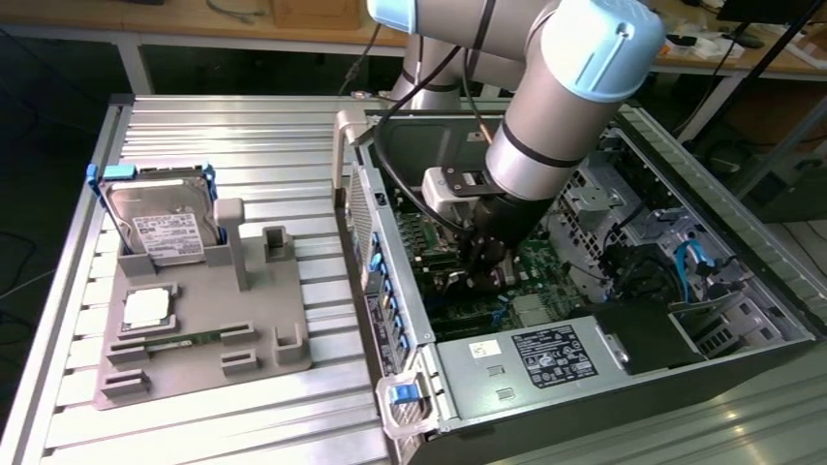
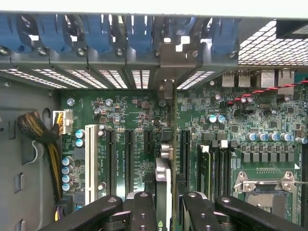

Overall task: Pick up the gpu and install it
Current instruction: 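Insert the gpu into the slot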

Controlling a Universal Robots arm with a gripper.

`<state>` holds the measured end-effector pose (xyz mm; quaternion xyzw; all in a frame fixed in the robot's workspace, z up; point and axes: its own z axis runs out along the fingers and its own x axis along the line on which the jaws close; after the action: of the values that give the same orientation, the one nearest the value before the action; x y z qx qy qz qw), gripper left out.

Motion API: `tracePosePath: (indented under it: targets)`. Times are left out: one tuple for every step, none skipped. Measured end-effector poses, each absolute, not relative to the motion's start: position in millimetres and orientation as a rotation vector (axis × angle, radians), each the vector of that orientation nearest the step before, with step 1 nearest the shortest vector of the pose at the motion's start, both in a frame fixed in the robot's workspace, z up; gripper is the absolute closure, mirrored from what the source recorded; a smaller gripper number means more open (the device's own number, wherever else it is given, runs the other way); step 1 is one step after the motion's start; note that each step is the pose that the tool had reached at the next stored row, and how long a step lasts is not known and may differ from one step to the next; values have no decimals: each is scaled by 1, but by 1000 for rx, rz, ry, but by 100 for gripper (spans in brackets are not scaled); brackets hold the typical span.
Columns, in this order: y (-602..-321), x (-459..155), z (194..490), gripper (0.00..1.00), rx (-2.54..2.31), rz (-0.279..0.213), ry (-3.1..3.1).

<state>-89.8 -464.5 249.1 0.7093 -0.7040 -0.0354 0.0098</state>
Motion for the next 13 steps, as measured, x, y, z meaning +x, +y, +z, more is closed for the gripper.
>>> tracePosePath:
  targets:
    - [-464, -90, 248, 73, 2215, -110, -2197]
    - [-464, -90, 247, 73, 2215, -110, -2197]
    - [-464, -90, 247, 73, 2216, -110, -2197]
    - [-464, -90, 247, 73, 2216, -110, -2197]
    - [-464, -90, 247, 73, 2216, -110, -2197]
    - [-464, -90, 246, 73, 2217, -111, -2197]
    - [-464, -90, 246, 73, 2217, -111, -2197]
    - [-464, -90, 246, 73, 2217, -110, -2197]
    - [-464, -90, 246, 73, 2217, -111, -2197]
    - [-464, -90, 246, 73, 2217, -111, -2197]
    - [-464, -90, 246, 73, 2217, -111, -2197]
    - [-464, -90, 246, 73, 2217, -111, -2197]
    - [-464, -90, 246, 73, 2217, -111, -2197]
